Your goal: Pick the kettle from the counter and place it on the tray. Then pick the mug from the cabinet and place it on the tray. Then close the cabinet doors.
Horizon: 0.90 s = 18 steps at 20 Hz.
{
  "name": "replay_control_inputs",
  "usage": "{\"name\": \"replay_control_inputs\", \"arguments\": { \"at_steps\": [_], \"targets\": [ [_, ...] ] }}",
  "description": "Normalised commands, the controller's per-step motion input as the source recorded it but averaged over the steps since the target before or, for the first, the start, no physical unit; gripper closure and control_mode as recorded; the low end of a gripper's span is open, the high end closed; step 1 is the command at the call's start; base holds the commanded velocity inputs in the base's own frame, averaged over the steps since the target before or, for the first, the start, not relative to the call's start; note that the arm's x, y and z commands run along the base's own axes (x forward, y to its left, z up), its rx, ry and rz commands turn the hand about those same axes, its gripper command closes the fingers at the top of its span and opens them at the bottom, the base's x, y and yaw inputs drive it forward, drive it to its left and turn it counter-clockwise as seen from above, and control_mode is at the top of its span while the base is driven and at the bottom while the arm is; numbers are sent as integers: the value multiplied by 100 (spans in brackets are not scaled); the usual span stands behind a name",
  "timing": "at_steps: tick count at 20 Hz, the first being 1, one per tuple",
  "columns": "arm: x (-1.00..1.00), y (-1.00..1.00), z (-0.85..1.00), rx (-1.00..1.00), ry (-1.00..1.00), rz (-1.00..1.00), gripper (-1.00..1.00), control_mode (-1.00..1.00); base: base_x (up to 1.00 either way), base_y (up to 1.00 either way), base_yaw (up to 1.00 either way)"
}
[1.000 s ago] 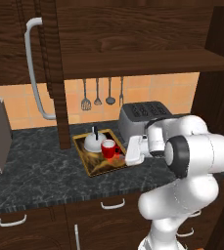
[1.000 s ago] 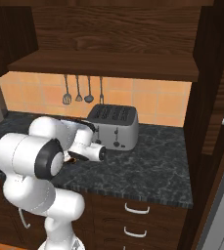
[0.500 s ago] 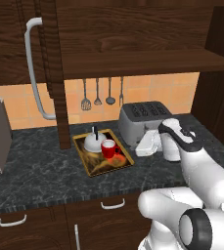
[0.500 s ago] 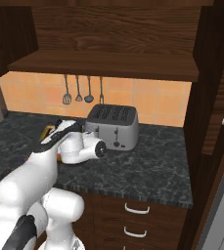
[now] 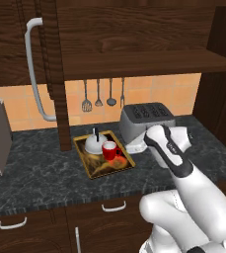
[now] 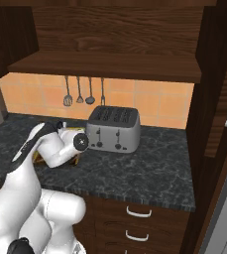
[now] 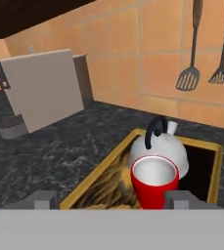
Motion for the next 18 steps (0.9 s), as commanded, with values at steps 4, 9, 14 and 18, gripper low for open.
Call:
{"name": "replay_control_inputs", "arguments": {
  "at_steps": [4, 9, 14, 18],
  "targets": [
    [-36, -14, 37, 0, 0, -10, 100, -100, 0, 0, 0],
    [-71, -21, 65, 15, -1, -43, 100, -100, 0, 0, 0],
    [-77, -61, 93, 48, 11, -54, 100, -100, 0, 0, 0],
    [-6, -46, 28, 44, 0, -4, 100, -100, 0, 0, 0]
  ]
}}
